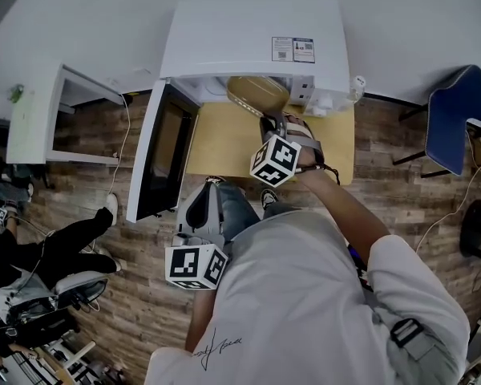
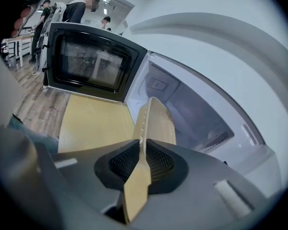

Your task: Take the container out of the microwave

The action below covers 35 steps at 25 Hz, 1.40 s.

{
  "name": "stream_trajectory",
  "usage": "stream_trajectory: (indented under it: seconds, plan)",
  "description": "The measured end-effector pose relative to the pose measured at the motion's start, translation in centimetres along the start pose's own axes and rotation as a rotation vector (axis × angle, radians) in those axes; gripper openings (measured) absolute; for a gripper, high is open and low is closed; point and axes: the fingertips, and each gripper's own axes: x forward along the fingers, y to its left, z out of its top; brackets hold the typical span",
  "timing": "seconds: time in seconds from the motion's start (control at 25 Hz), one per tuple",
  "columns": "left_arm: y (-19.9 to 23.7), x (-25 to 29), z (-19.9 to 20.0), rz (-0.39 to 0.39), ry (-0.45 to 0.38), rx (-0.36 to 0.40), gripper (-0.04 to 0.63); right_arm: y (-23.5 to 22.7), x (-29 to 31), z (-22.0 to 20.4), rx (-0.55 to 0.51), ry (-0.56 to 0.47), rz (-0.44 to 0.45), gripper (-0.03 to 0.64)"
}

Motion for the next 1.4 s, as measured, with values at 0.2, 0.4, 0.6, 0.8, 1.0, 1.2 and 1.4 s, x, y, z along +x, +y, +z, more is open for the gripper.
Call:
stream_trajectory:
  seconds: [0.2, 0.4, 0.6, 0.8, 1.0, 1.2, 1.4]
  plan:
    - [-0.3, -0.5, -0.4, -0.003, -0.004, -0.014, 0.000, 0.5, -1.3, 0.2, 0.042, -0.040, 0.019, 0.058]
    - [0.0, -0.6, -0.8, -0.001, 0.011, -0.019, 0.000, 0.8, -2.6, 0.3, 0.105, -0.065, 0.052, 0.058]
    - [0.9, -1.1, -0.5, 0.019, 0.007, -0.023, 0.000, 0.9, -4.4, 0.7, 0.203, -0.087, 0.102, 0.058]
    - [2.0, -1.3, -0.7, 0.034, 0.010, -0.037, 0.000, 1.0, -6.4, 1.0, 0.286, -0.112, 0.160, 0.058]
    - [2.8, -1.0, -1.4, 0.041, 0.022, -0.055, 0.000, 1.7, -8.0, 1.0, 0.325, -0.127, 0.200, 0.058]
    - [3.1, -0.6, -1.6, 0.049, 0.024, -0.066, 0.000, 1.7, -9.3, 1.1, 0.366, -0.158, 0.230, 0.058]
    - [3.5, -0.5, -1.8, 0.057, 0.031, -0.073, 0.000, 1.8, -10.4, 1.4, 0.468, -0.197, 0.291, 0.058]
